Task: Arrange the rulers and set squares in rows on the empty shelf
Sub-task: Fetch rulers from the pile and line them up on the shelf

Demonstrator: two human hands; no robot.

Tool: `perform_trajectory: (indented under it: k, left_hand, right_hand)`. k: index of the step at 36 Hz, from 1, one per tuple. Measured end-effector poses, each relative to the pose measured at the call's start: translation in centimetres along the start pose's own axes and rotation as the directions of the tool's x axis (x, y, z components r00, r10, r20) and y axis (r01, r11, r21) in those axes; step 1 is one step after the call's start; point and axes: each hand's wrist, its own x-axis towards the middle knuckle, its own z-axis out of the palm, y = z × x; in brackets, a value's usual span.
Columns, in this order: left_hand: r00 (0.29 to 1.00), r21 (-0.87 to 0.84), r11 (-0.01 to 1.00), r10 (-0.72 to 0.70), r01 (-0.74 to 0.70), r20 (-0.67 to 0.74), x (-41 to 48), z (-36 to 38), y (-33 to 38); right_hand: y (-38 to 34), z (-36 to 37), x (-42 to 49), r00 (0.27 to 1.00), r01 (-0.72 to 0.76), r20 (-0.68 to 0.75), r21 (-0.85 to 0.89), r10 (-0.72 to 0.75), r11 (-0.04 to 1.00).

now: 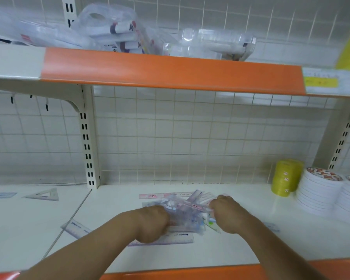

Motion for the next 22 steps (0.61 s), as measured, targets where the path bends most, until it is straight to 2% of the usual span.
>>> perform_trajectory:
  k: [6, 12, 18, 22]
  left_hand:
    - [0.995, 0.016, 0.997, 0.081, -0.08, -0.052, 0.2, -0.2, 0.9]
    - [0.983, -0.005, 0.998, 0.066, -0.068, -0.172, 0.2, 0.0, -0.1]
    - [0.977, 0.173, 0.985, 0.045, -0.008, -0.208, -0.3, -0.7, -0.6]
    - [0.976, 0.215, 0.976, 0.013, 0.035, -0.215, -0.6, -0.7, -0.5]
  right_hand:
    - [0.4, 0.3, -0.2, 1.0, -0.003, -0.005, 0.009, 0.003, 1.0]
    - [0.6, 0.4, -0.4, 0.999, -0.035, -0.001, 0.006, 0.035, 0.999]
    - [0.5, 0.2, -1.0, 0.999, -0.039, -0.002, -0.033, 0.039, 0.999]
    - [0.5, 0.2, -1.2, 1.0, -0.023, -0.021, -0.029, 0.022, 0.999]
